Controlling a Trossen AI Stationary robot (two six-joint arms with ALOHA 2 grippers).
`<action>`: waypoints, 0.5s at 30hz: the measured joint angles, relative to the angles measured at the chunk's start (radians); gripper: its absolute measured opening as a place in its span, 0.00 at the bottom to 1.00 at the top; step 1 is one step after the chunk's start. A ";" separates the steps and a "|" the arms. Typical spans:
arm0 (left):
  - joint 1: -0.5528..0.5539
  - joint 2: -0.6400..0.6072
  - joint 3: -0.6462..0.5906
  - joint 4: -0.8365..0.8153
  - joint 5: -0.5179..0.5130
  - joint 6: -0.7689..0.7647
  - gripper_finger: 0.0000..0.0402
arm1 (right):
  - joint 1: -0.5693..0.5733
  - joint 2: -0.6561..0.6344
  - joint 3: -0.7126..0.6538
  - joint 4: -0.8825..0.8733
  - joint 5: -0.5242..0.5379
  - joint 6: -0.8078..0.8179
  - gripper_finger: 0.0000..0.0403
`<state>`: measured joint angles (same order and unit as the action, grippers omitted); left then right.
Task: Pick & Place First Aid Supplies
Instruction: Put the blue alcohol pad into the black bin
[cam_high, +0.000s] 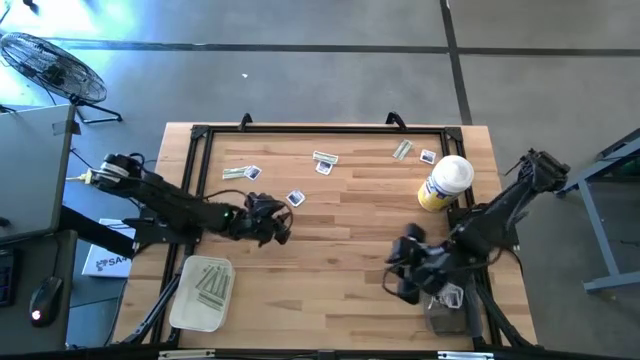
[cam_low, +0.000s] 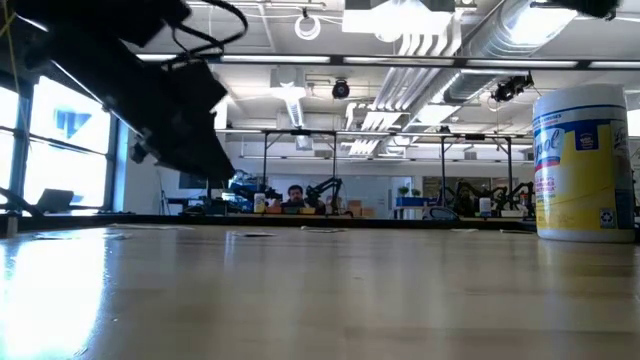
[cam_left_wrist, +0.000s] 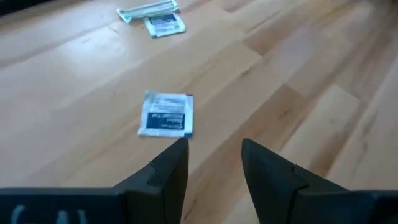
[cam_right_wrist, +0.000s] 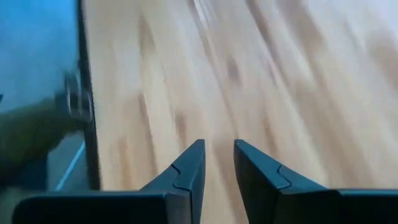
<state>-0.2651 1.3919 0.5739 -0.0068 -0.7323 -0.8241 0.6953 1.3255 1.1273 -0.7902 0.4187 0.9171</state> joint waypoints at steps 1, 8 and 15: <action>0.027 0.016 0.000 0.017 0.030 0.005 0.37 | -0.023 0.008 -0.023 0.087 0.015 -0.087 0.20; 0.218 0.113 0.001 0.130 0.116 0.017 0.37 | -0.156 0.097 -0.220 0.774 -0.046 -0.499 0.20; 0.293 0.251 0.003 0.256 0.121 0.017 0.37 | -0.214 0.201 -0.300 1.009 -0.118 -0.544 0.19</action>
<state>0.0284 1.6431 0.5766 0.2495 -0.6111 -0.8072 0.4812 1.5268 0.8269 0.2184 0.3011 0.3733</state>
